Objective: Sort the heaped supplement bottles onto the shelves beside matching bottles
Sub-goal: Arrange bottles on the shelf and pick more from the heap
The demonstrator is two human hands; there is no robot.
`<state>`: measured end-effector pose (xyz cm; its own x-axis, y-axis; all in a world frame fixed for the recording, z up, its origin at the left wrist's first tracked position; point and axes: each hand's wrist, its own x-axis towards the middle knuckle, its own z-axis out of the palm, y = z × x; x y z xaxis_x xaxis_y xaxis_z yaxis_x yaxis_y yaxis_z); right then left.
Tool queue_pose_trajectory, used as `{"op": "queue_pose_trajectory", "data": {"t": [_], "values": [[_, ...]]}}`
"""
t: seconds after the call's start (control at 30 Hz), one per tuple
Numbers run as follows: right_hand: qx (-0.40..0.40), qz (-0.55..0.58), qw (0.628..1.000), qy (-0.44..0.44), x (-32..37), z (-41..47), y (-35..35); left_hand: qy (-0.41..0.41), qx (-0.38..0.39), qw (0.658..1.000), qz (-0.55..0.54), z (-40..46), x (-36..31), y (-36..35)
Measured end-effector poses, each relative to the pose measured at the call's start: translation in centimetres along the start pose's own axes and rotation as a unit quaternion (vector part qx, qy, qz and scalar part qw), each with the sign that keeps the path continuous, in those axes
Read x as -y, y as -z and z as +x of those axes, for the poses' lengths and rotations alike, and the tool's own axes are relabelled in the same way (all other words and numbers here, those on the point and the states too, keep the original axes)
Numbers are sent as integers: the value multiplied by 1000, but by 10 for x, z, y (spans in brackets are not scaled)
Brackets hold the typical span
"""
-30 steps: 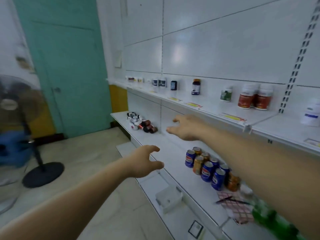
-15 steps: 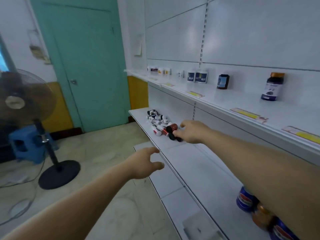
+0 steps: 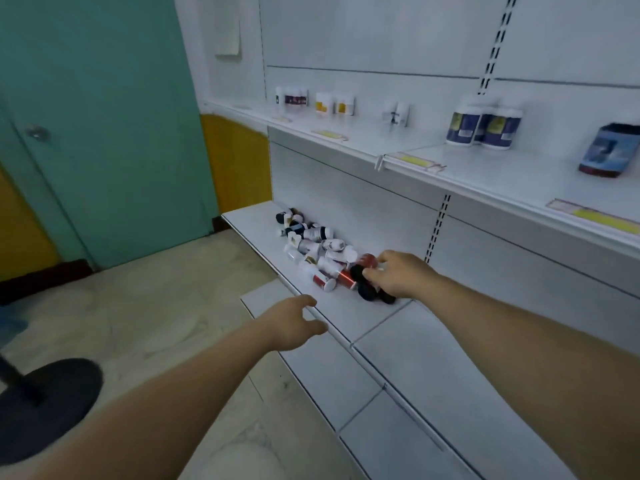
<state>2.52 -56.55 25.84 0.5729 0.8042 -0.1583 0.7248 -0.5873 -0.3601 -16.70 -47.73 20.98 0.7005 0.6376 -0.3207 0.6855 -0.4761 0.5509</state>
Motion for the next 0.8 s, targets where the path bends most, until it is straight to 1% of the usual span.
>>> {"op": "queue_pose_trajectory", "data": {"t": [0.17, 0.23, 0.33, 0.43, 0.53, 0.57, 0.67, 0.7, 0.8], "values": [[6, 22, 998, -66, -4, 99, -21, 18, 57, 998, -23, 115, 32, 24], [6, 44, 995, -90, -10, 142, -36, 33, 67, 997, -38, 164, 46, 26], [6, 75, 991, -108, -19, 210, -66, 66, 61, 991, -101, 236, 67, 19], [9, 112, 983, -145, -36, 277, -107, 97, 67, 975, -191, 301, 79, 6], [-26, 128, 970, -204, -42, 311, -134, 107, 46, 953, -281, 357, 89, -13], [-38, 115, 967, -226, -44, 318, -142, 134, 53, 940, -310, 374, 92, -20], [-46, 101, 958, -264, -48, 333, -159, 192, 36, 898, -393, 411, 96, -42], [-47, 104, 957, -268, -49, 337, -164, 209, 26, 894, -397, 418, 94, -47], [-53, 110, 952, -279, -51, 346, -172, 225, -24, 905, -362, 432, 96, -60]]}}
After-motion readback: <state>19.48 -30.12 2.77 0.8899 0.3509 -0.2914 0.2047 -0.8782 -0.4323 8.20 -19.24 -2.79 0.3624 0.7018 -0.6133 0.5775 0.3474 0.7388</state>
